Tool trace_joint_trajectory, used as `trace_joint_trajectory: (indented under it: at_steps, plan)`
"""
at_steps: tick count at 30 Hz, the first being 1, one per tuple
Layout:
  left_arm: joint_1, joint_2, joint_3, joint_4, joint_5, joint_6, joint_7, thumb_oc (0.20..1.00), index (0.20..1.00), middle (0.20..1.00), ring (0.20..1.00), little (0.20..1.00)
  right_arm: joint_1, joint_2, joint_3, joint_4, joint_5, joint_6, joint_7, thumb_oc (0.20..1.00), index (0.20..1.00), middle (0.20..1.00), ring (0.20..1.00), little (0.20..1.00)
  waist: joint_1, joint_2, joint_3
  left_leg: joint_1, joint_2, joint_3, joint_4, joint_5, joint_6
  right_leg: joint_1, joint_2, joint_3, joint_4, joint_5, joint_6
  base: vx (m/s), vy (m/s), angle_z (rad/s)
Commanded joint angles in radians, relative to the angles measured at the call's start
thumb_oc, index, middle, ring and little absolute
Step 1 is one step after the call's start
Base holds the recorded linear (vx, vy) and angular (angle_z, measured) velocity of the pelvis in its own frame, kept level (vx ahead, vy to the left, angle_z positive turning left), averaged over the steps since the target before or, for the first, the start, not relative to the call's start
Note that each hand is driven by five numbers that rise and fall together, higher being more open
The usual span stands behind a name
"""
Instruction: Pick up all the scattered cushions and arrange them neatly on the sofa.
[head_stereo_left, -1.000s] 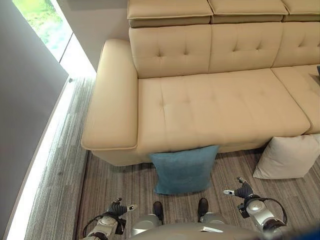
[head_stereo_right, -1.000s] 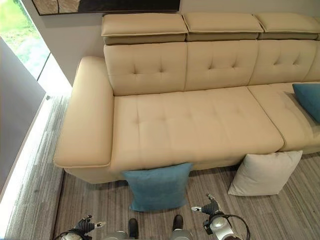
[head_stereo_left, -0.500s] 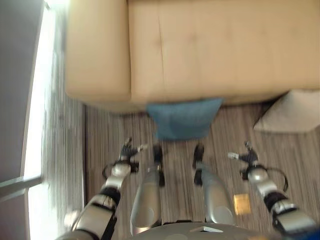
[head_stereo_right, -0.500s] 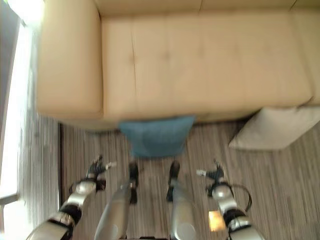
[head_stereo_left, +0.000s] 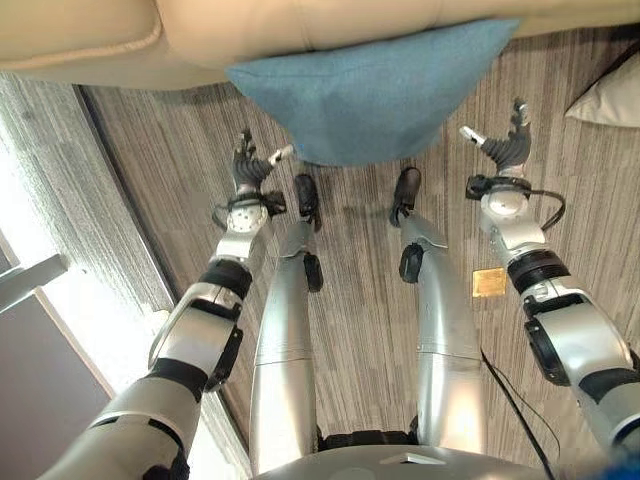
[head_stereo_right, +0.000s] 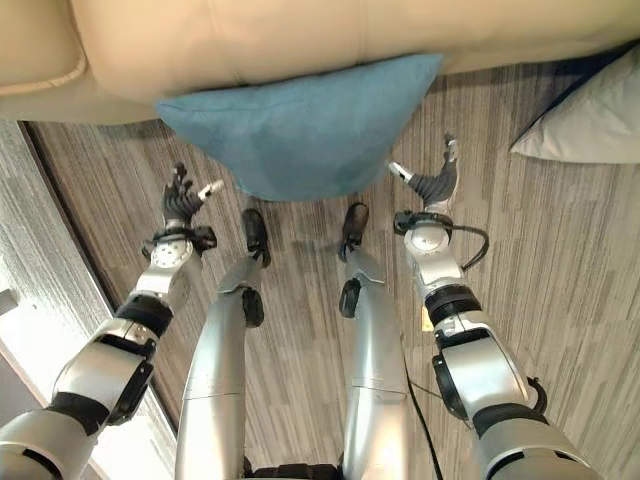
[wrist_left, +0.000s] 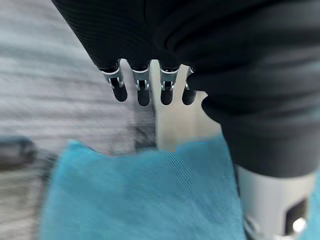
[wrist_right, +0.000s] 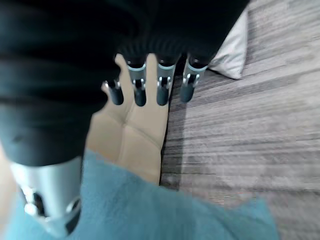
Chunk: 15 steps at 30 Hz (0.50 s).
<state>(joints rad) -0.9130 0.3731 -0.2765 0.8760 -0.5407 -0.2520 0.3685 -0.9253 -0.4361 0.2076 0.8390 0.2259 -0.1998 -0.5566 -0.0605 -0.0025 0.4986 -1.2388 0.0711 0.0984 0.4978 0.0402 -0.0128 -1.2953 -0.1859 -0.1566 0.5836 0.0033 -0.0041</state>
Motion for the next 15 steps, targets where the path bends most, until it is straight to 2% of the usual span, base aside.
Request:
trace_joint_trajectory:
  at_steps: [1, 7, 10, 15]
  plan:
    - [0.132, 0.019, -0.005, -0.009, -0.01, -0.038, 0.013, 1.0, 1.0, 1.0, 1.0, 1.0, 0.138, -0.019, 0.021, -0.048, 0.026, -0.051, -0.045, 1.0, 1.0, 1.0, 1.0, 1.0, -0.022, 0.043, -0.164, -0.021, -0.019, -0.023, 0.008, -0.099, -0.006, -0.006, 0.007, 0.066, 0.011, -0.083, 0.084, 0.0, -0.035, 0.04]
    - [0.068, 0.032, -0.017, -0.018, -0.041, -0.04, 0.015, 1.0, 1.0, 1.0, 1.0, 1.0, 0.051, -0.039, 0.046, -0.04, 0.085, -0.071, -0.02, 1.0, 1.0, 1.0, 1.0, 1.0, -0.02, 0.055, -0.156, -0.115, -0.025, -0.027, 0.038, -0.103, 0.012, -0.113, 0.014, 0.093, 0.051, -0.084, 0.092, 0.05, -0.027, 0.03]
    - [0.041, 0.036, -0.034, -0.019, -0.041, -0.033, 0.005, 1.0, 1.0, 1.0, 1.0, 1.0, 0.011, -0.052, 0.069, -0.041, 0.132, -0.082, 0.027, 1.0, 1.0, 1.0, 1.0, 1.0, -0.016, 0.058, -0.15, -0.147, -0.028, -0.029, 0.064, -0.108, 0.019, -0.154, 0.017, 0.099, 0.087, -0.091, 0.092, 0.04, -0.041, 0.03]
    - [-0.056, 0.014, -0.102, -0.05, -0.036, -0.038, 0.003, 1.0, 1.0, 1.0, 1.0, 1.0, -0.133, -0.032, 0.168, -0.035, 0.174, -0.087, 0.082, 1.0, 1.0, 1.0, 1.0, 1.0, -0.003, 0.061, -0.155, -0.195, -0.031, -0.039, 0.085, -0.103, 0.019, -0.198, 0.023, 0.099, 0.116, -0.093, 0.093, 0.03, -0.069, 0.01]
